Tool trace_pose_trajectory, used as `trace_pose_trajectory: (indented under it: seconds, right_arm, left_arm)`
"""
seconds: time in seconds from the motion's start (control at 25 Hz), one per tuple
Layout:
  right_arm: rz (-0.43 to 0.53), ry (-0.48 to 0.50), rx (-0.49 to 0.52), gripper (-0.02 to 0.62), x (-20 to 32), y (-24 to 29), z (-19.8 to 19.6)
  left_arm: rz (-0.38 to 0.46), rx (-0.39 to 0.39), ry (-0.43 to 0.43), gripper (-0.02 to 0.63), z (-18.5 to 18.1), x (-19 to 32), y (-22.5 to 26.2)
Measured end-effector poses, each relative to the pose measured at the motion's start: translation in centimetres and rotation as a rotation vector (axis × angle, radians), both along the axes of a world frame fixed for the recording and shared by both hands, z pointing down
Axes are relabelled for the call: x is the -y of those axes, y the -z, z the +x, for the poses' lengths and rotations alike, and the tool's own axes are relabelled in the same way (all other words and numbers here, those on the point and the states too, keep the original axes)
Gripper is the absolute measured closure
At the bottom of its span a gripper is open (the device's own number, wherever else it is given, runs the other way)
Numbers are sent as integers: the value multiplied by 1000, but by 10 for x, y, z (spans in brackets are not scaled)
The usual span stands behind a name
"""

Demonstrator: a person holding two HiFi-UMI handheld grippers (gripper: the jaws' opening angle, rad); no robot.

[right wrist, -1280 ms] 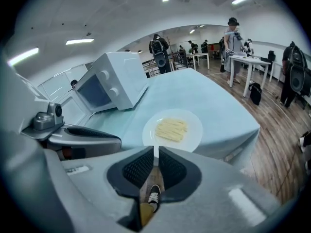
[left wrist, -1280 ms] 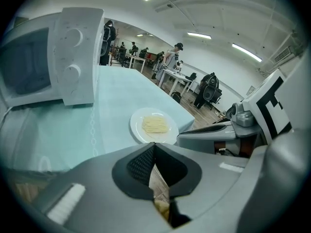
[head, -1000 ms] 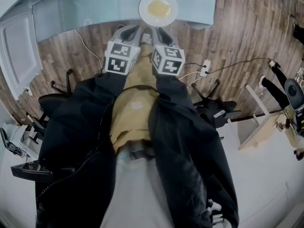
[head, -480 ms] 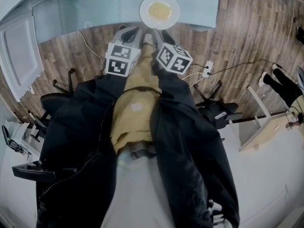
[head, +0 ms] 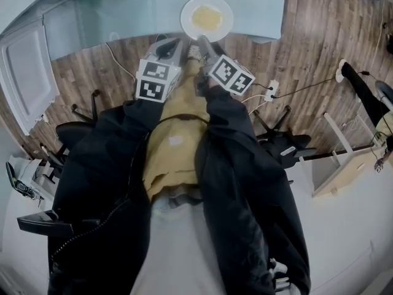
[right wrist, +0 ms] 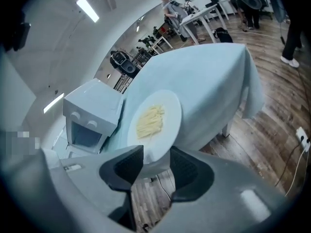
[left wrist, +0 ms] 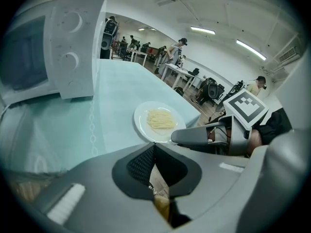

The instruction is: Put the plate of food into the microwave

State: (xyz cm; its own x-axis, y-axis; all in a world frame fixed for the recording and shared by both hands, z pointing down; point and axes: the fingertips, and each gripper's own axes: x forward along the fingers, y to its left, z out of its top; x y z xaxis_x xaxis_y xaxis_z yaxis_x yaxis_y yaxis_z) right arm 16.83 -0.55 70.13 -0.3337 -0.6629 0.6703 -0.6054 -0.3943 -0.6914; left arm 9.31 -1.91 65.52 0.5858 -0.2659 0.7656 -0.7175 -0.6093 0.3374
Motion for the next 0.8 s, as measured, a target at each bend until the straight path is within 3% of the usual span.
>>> trace_pose_trajectory:
  seconds: [0.36,0.6,0.8]
  right_arm:
    - [29,-50,156,475,11,-4,-5]
    - [76,-187,393,560,9,1,-6]
    - [155,-256,478,584,8,7,-3]
  left_arm:
    - [4,16,6,611,-7,-1,-2]
    - [3,25,-2,611,-7,-6,0]
    - [6,29,-12,611,-11,-15,-1]
